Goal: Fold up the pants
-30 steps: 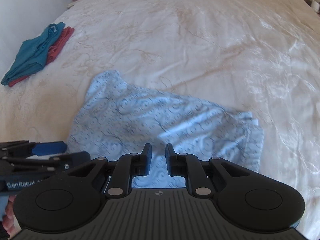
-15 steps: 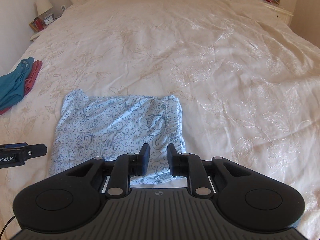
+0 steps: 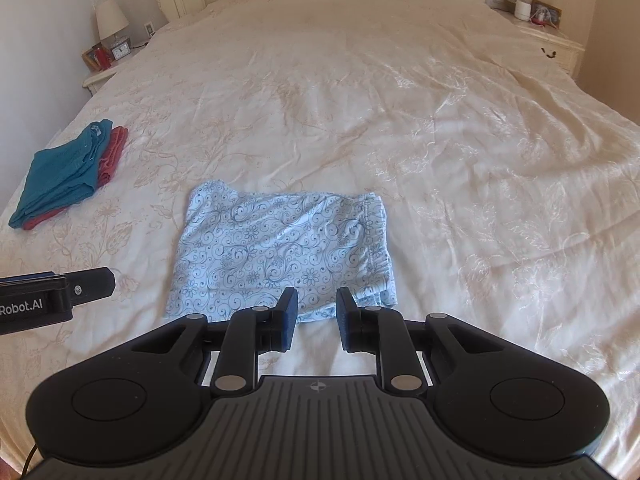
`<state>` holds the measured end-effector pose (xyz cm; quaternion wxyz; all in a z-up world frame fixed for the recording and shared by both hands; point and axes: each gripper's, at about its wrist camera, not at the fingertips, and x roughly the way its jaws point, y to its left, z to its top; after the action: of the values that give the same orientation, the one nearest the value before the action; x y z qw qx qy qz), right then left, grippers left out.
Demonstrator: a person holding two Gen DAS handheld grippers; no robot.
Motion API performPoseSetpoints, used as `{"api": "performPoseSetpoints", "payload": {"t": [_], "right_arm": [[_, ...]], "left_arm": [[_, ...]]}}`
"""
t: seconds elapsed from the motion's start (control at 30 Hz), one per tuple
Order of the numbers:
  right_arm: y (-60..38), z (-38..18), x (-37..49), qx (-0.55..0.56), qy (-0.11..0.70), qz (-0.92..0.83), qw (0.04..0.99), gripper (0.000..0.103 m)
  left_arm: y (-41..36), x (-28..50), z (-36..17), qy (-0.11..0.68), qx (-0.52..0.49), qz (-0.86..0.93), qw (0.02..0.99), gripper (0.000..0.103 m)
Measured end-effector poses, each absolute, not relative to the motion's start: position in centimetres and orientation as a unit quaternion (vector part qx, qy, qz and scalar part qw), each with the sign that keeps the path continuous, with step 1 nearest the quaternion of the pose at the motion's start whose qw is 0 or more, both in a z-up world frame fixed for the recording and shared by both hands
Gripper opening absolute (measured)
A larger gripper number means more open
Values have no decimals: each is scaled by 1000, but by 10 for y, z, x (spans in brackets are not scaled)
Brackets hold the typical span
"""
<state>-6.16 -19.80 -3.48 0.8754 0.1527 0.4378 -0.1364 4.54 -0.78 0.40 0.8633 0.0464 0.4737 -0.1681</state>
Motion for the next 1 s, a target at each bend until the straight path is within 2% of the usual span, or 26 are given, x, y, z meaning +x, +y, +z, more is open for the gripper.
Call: {"api": "performPoseSetpoints", "payload": {"t": [0.33,1.0], "right_arm": [[-178,-16,-85,137,435,-156,876,21],[-161,-13,-94,120,479,-184,850,21]], "left_arm": [[2,19,15,491,98,-159,851,74],[11,2,16,492,119,-163,847,74]]}}
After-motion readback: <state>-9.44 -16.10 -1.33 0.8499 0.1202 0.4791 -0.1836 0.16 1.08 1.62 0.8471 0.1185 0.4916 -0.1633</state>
